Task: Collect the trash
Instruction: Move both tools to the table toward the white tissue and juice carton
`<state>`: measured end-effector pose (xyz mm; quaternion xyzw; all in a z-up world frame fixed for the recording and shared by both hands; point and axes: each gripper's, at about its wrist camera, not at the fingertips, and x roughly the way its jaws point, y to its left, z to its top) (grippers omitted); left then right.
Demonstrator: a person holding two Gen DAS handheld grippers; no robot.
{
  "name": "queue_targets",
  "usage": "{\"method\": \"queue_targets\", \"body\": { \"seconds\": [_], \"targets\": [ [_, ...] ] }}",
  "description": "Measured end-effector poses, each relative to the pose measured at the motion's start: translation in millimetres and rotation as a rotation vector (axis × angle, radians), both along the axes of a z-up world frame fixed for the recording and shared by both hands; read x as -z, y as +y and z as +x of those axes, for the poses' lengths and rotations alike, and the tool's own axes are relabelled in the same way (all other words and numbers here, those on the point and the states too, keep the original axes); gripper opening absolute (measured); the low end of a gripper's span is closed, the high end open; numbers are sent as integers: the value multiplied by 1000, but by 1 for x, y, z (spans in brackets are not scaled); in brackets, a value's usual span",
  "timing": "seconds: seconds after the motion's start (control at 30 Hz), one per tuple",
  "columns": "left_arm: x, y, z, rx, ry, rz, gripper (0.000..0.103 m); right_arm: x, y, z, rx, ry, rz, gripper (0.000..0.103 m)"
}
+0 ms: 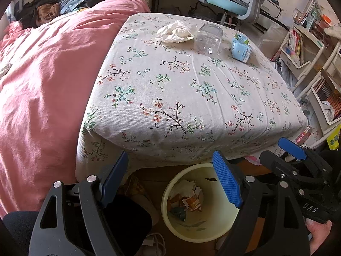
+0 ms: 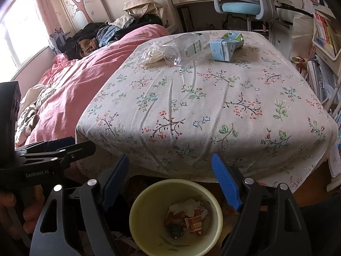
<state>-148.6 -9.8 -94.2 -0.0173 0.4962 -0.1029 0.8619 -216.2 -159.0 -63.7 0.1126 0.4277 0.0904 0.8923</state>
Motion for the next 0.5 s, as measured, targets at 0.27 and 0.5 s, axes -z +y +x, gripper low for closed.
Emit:
{"method": "queue_targets", "body": {
  "seconds": [0.27,0.5],
  "targets": [
    [-2,3,1,-9,-10,-8,78,-1,0,1,1,-2,-4,79],
    [-19,16,9,-54,-66,-38,78,-32,-15,20,38,-83,-5,83]
  ]
}}
